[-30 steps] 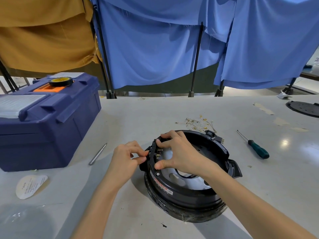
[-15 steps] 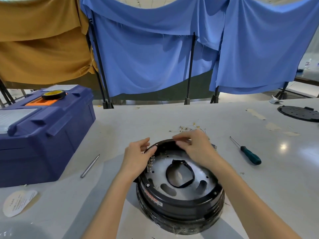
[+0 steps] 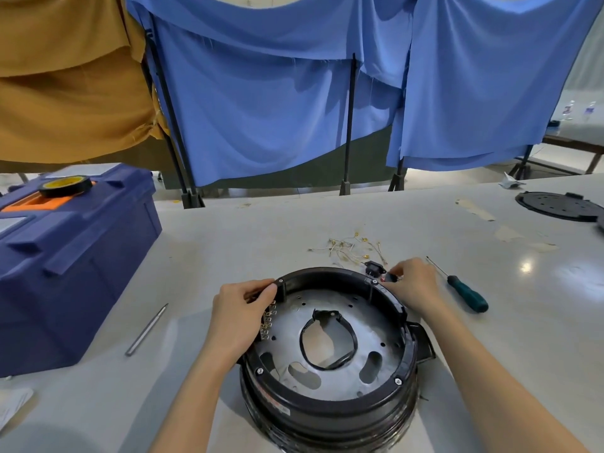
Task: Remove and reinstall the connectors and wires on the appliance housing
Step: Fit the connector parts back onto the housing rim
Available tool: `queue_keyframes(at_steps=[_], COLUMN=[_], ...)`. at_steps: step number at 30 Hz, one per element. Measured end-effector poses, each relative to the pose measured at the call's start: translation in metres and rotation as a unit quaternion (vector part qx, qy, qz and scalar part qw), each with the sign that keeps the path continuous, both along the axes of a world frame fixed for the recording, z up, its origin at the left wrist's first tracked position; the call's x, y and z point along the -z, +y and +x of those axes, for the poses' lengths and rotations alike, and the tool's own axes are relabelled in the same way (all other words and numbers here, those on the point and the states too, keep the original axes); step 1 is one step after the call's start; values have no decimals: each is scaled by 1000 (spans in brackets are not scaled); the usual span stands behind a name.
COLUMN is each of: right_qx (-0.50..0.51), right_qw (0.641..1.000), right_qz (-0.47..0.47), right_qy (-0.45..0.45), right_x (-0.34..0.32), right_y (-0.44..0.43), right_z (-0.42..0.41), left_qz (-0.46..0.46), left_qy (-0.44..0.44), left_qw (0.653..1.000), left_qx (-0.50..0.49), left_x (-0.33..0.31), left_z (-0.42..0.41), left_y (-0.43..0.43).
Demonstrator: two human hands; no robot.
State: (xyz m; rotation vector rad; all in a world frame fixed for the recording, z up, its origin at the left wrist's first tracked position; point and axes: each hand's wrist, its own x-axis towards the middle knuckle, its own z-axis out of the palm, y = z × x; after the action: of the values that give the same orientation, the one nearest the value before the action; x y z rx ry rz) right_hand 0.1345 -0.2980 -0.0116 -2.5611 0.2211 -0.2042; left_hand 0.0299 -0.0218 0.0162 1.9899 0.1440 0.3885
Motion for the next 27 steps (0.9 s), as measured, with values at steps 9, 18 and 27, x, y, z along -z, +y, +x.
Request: queue_keyframes(at_steps=[9, 18, 27], right_qx=[-16, -262, -358], right_qw=[989, 941, 925], right_qz=[122, 191, 111], right_qy=[-87, -102, -60], right_x=[-40, -88, -82], right_y=[3, 87, 129], right_z=[-21, -86, -108], left_qz=[2, -65, -111], left_qy=[1, -89, -91], left_qw=[1000, 990, 988], left_qx=[-8, 87, 49], left_x=[-4, -31, -21], left_z=[-1, -19, -47], left_y=[-2, -15, 31])
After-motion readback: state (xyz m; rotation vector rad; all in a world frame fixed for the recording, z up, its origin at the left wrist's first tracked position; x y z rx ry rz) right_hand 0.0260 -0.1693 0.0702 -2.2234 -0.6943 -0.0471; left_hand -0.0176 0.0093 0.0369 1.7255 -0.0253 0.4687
